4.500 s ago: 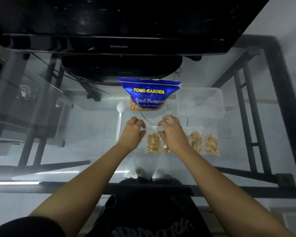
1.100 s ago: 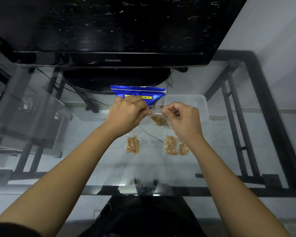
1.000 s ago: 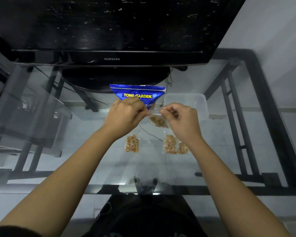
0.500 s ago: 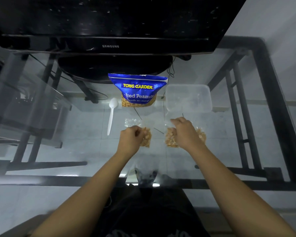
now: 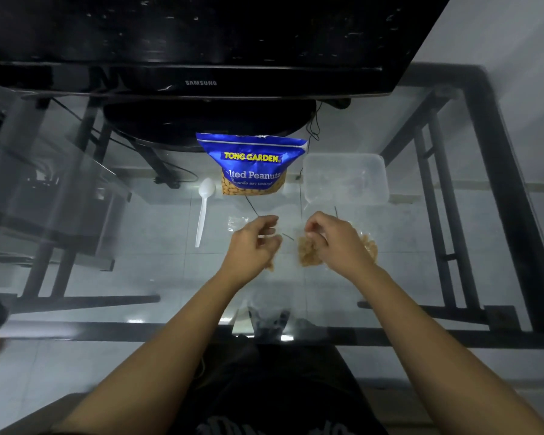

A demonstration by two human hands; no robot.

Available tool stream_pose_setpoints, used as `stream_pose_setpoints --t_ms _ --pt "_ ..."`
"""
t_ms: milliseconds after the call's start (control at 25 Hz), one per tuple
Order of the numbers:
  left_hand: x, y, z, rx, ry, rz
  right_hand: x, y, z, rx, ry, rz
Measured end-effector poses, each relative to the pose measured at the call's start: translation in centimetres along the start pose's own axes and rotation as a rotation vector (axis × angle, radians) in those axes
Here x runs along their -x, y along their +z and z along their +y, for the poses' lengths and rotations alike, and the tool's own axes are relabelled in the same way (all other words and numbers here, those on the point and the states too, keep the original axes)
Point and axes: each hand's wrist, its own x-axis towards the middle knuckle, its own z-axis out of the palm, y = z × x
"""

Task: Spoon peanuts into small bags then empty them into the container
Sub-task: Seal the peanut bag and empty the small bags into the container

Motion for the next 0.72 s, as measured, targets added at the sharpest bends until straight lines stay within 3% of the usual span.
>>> stream_pose_setpoints --t_ms 80,200,320,440,560,720 --pt "-0.3 0.1 0.9 0.045 0.060 -0.093 0.5 -0.8 -1.1 -0.161 0.005 0.002" --pt "-0.7 -0.6 3.0 0.003 0.217 -0.022 0.6 -2.5 -3.1 -0.283 -0.027 0.046" --pt "-1.4 -2.7 5.5 0.140 0.232 0.014 0.2 -4.4 -5.0 -0.481 0.007 0.183" --pt "-1.7 -4.6 7.3 0.226 0.193 -0.017 -0.4 -5.1 -5.9 -0.712 0.075 0.204" --pt "-1.4 -5.6 8.4 0.062 0.224 0.008 -0.5 -5.0 -6.4 -0.745 0.095 0.227" --pt "-2.2 -6.0 9.7 -0.335 0.413 0.019 -0.5 -5.3 -6.9 -0.507 0.026 0.310"
